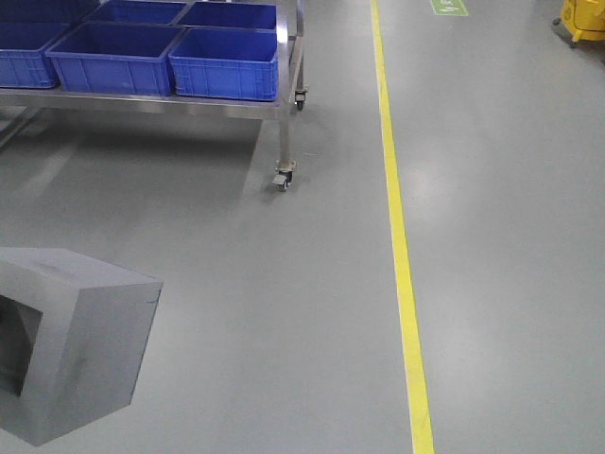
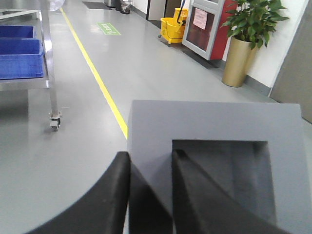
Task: Sort gray base to blue bin
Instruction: 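Drive away from the table carrying the block in the left gripper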
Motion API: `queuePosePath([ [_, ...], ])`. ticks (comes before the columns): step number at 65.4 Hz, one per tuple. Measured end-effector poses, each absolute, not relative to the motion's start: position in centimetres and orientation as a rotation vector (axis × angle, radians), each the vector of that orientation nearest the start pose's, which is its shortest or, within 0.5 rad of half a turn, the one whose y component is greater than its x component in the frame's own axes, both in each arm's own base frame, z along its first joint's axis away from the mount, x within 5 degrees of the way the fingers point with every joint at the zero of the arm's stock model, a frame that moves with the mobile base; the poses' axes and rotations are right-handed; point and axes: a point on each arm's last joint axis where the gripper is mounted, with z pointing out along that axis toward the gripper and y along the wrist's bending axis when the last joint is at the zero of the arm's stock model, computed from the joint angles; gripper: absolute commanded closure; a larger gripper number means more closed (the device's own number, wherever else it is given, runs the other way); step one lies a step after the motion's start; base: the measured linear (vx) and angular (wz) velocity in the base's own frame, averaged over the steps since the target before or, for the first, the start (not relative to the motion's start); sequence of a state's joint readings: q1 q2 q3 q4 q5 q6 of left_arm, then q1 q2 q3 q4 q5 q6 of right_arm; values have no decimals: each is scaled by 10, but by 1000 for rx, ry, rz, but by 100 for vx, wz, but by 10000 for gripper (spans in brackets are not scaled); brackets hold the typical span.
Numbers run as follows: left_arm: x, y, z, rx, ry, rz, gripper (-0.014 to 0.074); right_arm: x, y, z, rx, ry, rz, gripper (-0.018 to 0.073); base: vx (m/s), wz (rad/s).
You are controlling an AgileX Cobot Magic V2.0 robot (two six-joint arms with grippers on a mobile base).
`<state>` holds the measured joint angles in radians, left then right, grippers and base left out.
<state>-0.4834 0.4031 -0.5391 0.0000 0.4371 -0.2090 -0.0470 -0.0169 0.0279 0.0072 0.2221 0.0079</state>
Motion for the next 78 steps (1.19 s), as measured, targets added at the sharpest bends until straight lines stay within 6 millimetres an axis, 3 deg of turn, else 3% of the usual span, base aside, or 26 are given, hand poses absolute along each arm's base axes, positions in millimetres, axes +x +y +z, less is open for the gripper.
queuePosePath([
  [78, 74, -39, 327, 248, 1795, -496, 594, 55, -2, 185, 52, 1716, -22, 564, 35, 6],
])
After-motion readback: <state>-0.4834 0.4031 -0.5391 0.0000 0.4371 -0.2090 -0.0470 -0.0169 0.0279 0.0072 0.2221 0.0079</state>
